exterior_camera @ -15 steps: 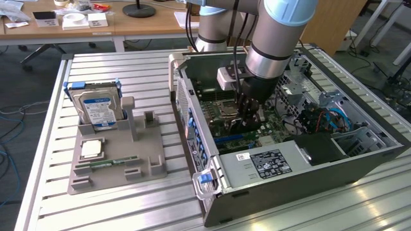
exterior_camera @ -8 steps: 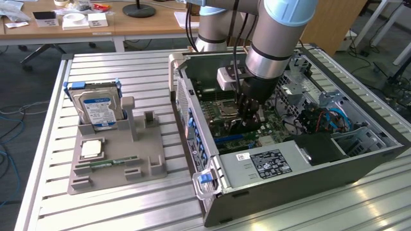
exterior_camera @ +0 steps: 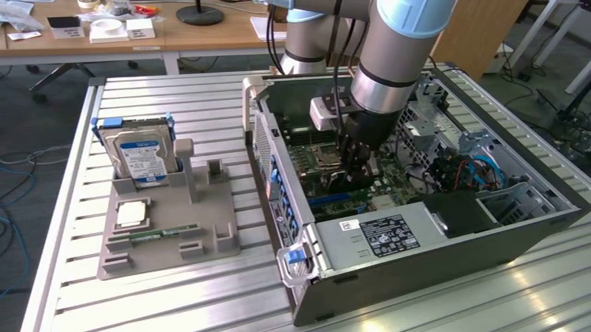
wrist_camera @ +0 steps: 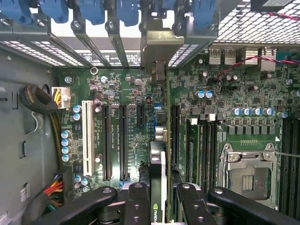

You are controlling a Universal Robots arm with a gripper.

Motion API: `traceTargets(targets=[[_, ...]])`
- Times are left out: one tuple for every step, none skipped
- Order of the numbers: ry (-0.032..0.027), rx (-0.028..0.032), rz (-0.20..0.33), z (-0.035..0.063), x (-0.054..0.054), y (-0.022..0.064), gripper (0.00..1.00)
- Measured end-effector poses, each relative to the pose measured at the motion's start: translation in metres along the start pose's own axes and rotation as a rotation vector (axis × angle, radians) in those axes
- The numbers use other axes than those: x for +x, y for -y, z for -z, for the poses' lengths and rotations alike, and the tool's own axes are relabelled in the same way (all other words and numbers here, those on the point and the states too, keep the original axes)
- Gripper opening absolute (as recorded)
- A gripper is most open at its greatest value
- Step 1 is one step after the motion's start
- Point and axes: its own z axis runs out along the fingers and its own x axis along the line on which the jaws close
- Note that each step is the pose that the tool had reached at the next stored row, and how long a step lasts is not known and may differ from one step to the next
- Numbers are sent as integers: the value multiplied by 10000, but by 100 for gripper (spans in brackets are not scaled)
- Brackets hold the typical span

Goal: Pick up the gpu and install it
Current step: 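Insert the gpu into the slot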

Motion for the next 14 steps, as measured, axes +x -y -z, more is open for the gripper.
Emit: traceTargets(targets=[[0, 0, 2, 0, 1, 0, 27], [-2, -1, 1, 0, 5, -2, 27], [-2, -1, 0, 0, 10, -2, 27], [1, 0, -1, -2, 12, -3, 27], [1, 0, -1, -6, 12, -7, 27], [0, 1, -2, -10, 13, -13, 27], [-1, 0, -3, -13, 13, -19, 27], [-1, 0, -4, -15, 14, -24, 27], [-2, -1, -5, -18, 14, -28, 27], [0, 0, -6, -21, 14, -32, 27], [-1, 0, -6, -24, 14, -35, 27], [0, 0, -7, -27, 14, -37, 27], [0, 1, -12, -30, 14, -37, 27], [0, 1, -42, -32, 14, -38, 27]])
